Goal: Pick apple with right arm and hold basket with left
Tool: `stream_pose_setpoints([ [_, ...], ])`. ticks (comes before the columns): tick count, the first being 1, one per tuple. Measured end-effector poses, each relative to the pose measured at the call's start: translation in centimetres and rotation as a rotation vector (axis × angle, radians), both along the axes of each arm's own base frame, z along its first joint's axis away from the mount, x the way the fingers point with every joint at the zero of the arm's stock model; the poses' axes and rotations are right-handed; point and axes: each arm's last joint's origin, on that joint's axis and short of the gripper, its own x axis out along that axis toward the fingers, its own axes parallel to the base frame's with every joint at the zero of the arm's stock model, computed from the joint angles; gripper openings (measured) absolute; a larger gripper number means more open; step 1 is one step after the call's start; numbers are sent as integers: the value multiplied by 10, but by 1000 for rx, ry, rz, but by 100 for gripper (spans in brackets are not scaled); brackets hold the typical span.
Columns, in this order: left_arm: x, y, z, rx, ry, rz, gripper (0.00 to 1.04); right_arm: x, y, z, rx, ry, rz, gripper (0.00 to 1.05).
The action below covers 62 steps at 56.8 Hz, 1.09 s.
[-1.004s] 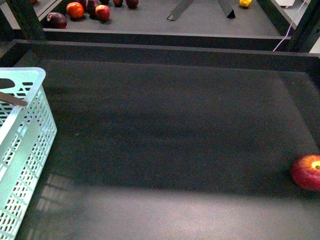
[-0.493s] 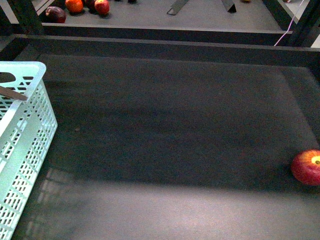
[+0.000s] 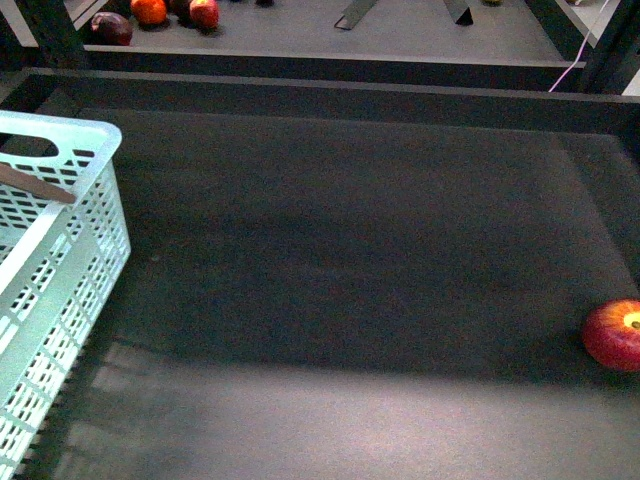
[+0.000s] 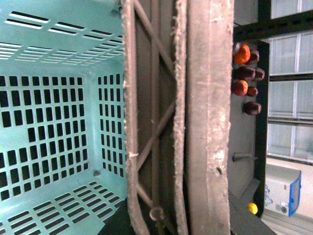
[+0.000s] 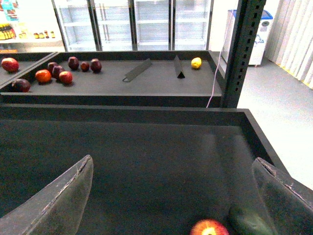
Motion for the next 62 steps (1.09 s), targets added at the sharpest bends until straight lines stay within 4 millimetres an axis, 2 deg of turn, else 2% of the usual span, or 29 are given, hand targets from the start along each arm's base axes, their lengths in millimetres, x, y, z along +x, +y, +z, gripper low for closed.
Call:
stream_pose_setpoints([
  [9,-4,-33,35,9,-36,-100,16,0,0,0,0,0,0,96],
  [19,1,-82,75,19,-110,-253,16,0,0,0,0,0,0,96],
  [30,6,-132,98,6,-159,-378,16,0,0,0,0,0,0,96],
  [37,8,-178,117,1,-194,-496,16,0,0,0,0,0,0,96],
  [44,9,-218,116,22,-161,-610,16,0,0,0,0,0,0,96],
  [49,6,-240,113,20,-146,-696,16,0,0,0,0,0,0,96],
  [62,-1,-264,118,61,-150,-810,16,0,0,0,0,0,0,96],
])
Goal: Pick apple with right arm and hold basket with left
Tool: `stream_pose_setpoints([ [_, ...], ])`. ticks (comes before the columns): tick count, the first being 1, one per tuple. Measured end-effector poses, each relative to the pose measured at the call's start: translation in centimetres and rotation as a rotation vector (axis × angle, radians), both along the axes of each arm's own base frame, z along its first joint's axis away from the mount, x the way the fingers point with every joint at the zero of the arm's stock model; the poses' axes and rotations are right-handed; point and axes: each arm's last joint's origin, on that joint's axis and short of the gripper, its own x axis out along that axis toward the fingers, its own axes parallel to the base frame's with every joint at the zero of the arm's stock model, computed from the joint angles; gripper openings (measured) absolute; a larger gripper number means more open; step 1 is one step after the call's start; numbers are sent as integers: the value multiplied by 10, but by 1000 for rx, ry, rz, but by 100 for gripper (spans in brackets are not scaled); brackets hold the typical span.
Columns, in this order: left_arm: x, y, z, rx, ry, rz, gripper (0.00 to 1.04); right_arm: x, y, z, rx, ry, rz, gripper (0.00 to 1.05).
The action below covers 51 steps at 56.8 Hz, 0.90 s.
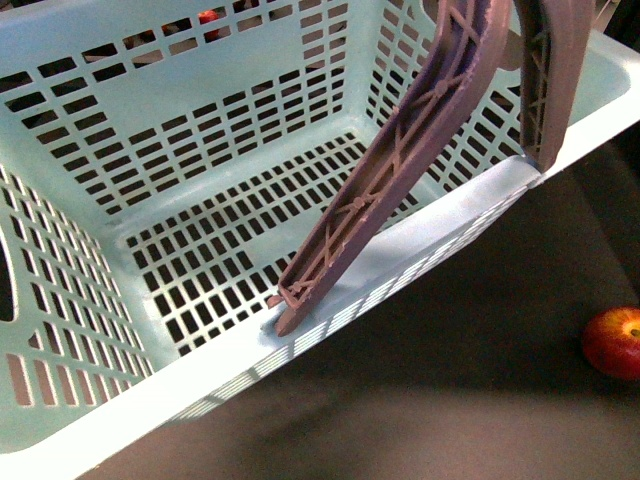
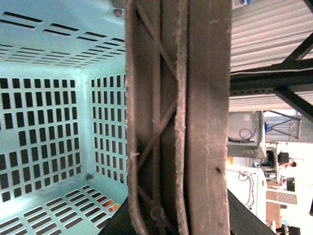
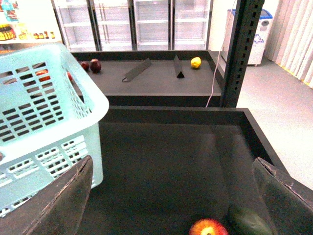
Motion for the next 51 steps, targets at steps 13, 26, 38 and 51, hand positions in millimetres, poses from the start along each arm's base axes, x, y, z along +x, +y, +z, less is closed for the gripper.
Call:
stream_pose_setpoints([
  [13,-1,-2,1,12,-10,-10,16,0,0,0,0,0,0,96],
  [26,0,-2,1,24,-12,-12,16,0,0,0,0,0,0,96],
  [38,0,-2,1,24,-12,-13,16,6,-5,-5,229,494,-101,96],
  [51,0,-2,1,25,-13,-14,16,38,-30,-21,373,622,-199,96],
])
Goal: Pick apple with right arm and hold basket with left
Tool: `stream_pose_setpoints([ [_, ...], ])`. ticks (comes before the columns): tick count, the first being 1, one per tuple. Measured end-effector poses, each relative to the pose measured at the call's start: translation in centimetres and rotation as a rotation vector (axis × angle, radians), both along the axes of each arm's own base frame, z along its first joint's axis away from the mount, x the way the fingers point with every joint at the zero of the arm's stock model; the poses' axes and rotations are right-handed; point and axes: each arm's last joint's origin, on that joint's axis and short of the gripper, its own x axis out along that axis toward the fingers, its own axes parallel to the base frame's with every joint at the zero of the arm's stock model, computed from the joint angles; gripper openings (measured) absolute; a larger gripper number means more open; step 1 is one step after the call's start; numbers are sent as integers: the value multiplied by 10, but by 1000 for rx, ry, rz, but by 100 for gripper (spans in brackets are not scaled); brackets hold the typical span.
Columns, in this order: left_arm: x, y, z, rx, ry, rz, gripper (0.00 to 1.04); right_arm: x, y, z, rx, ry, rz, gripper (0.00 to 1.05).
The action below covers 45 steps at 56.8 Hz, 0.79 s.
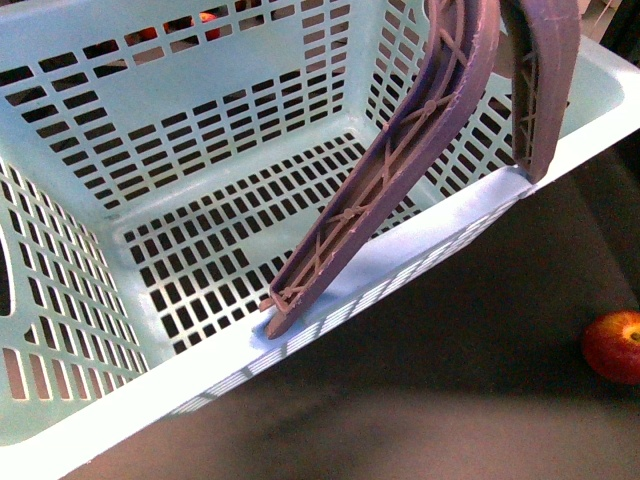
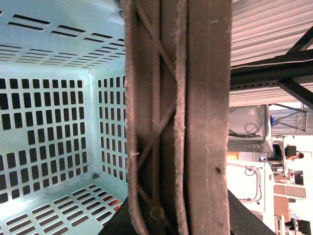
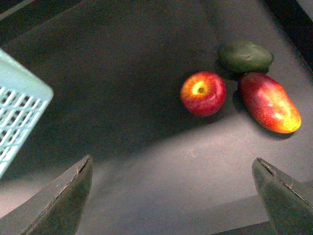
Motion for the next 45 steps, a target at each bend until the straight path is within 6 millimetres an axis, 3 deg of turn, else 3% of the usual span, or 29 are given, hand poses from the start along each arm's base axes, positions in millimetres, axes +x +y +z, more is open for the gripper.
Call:
stream_pose_setpoints([
  [4,0,0,0,3,-2,1,16,14,-6,-4,-12,11,-13,96],
  [8,0,0,0,3,-2,1,16,40,-15,-13,-16,46,-11,96],
  [15,0,0,0,1,-1,-1,16,90,-26,-48,-37,184,-25,96],
  [19,0,0,0,2,-1,-1,16,107,-29,-68,-43,262,-48,96],
  [28,0,0,0,2,-1,-1,16,123,-34,-91,-36,339,-85,96],
  [45,0,0,0,2,-1,-1,16,146,-38,-117,-71,394,-110,96],
])
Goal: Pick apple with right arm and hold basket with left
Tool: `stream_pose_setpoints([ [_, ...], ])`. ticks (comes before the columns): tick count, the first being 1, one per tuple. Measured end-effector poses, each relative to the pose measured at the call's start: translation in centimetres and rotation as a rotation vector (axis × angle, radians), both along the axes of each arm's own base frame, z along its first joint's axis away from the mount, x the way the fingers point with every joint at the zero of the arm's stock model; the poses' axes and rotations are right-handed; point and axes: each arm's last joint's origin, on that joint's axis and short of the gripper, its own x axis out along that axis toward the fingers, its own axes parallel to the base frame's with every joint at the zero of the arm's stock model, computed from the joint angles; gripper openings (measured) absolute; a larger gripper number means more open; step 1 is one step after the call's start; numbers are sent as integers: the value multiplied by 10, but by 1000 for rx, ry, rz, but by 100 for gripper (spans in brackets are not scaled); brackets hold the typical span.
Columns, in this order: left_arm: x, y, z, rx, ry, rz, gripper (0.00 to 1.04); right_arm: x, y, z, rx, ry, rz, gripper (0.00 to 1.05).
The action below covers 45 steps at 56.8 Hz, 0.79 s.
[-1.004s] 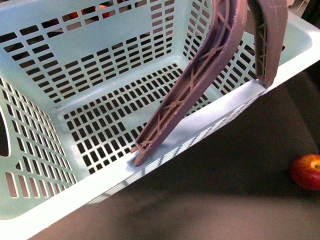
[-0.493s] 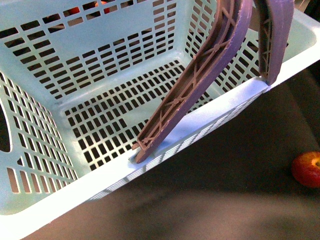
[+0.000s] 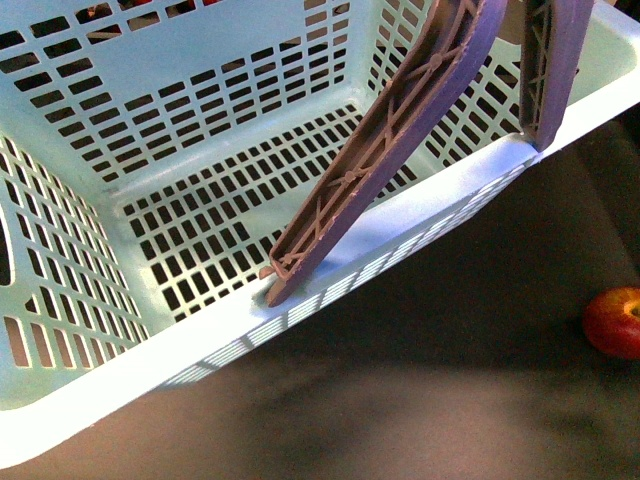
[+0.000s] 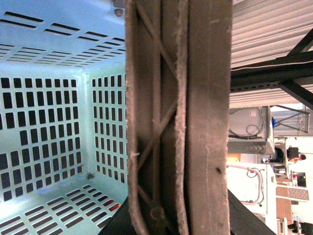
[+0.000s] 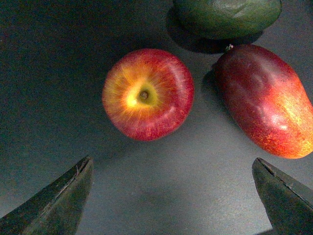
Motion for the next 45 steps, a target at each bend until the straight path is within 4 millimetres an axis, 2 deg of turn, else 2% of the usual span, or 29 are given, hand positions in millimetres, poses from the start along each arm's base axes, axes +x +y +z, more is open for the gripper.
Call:
stream_pose_setpoints([
  [16,0,0,0,0,0,0,16,24,-3,-15,-47,40,-11,96],
  [45,0,0,0,0,0,-1,16,63,8,-34,-63,100,-1,96],
])
